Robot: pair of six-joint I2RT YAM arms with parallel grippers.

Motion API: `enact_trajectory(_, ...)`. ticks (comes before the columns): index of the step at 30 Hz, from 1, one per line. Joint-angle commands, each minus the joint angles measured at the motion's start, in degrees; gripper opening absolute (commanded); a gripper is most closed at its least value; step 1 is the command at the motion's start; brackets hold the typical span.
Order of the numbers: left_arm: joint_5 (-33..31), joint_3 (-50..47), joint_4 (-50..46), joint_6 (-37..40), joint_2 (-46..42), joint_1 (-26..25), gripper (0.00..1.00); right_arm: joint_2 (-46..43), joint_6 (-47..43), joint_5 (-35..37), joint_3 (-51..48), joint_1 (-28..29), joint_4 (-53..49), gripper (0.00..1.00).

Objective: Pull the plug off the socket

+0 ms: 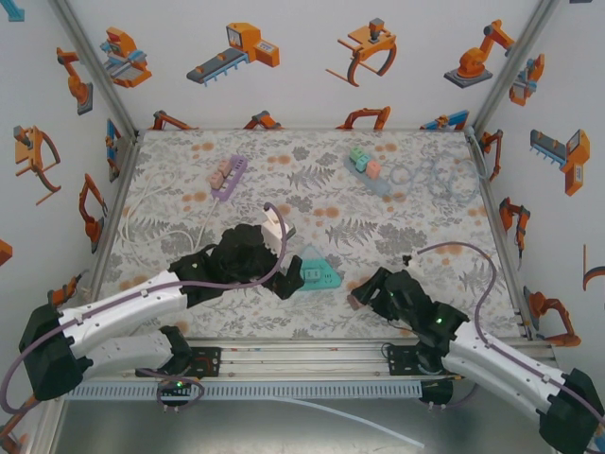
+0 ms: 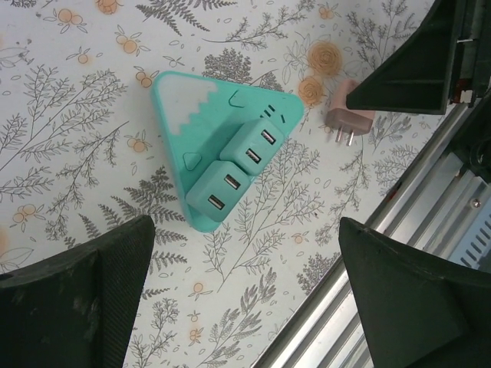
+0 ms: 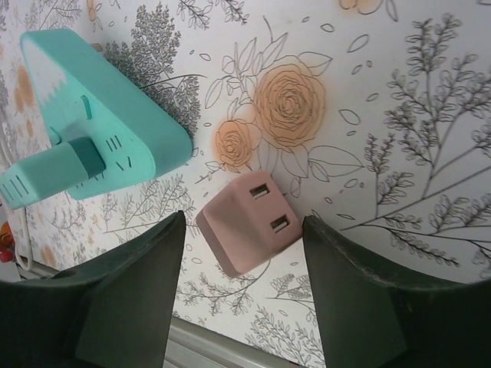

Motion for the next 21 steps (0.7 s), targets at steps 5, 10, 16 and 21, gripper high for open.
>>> enact_trajectory(5, -3.3, -1.2, 1.7, -1.3, -3.3, -0.3, 0.97, -6.2, -4.0, 6.1, 5.1, 0.2, -11.5, 0.59)
enact_trajectory(10, -6.4, -1.9, 1.4, -2.4, -5.6, -0.2, 0.97, -6.1, -18.3, 8.6, 11.0, 0.2, -10.5, 0.59)
enact_trajectory(16, -12.5, -2.1, -0.3, -5.3, -7.6, -0.3, 0.97, -1.1, -38.8, 6.8, 17.4, 0.2, -4.5, 0.58)
enact_trajectory(21, -14.8, -3.0, 0.3, -8.0, -8.7, 0.8, 0.97, 5.6, -58.4, -2.1, 22.2, 0.2, 0.7, 0.56)
